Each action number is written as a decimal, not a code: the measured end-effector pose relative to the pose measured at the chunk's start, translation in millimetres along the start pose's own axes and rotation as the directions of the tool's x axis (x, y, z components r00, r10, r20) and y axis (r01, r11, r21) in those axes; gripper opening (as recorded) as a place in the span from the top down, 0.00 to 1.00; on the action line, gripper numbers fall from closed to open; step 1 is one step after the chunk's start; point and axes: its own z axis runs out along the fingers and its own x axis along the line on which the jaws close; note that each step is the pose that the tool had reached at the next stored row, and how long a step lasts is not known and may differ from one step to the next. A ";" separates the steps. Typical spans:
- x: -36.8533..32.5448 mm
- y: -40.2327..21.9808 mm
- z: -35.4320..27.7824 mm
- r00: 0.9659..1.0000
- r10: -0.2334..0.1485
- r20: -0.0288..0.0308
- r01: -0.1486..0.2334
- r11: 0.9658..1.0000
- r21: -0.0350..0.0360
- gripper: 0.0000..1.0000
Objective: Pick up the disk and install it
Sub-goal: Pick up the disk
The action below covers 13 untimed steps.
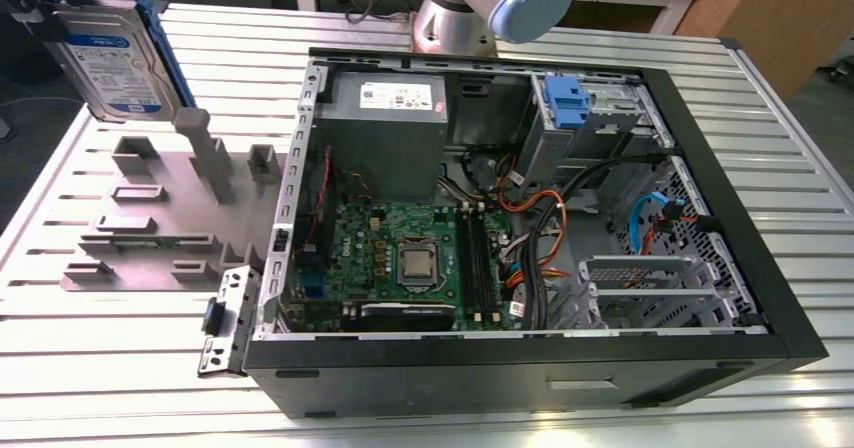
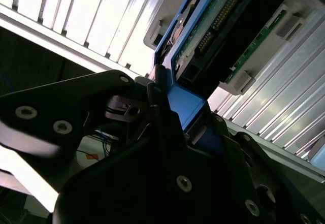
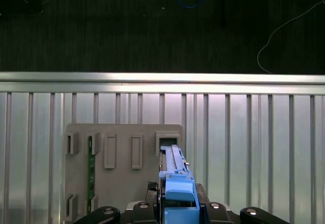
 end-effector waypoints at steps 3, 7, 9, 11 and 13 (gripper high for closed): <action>0.0 0.0 0.0 1.000 0.000 0.000 0.000 1.000 0.000 0.64; 0.0 0.0 0.0 1.000 0.000 0.000 0.000 1.000 0.000 0.64; 0.0 0.0 -0.4 1.000 0.000 0.000 0.000 1.000 0.000 0.64; 0.0 0.0 -1.3 1.000 0.000 0.000 0.000 1.000 0.000 0.64; -0.1 0.0 -3.7 1.000 0.000 0.000 0.000 1.000 0.000 0.64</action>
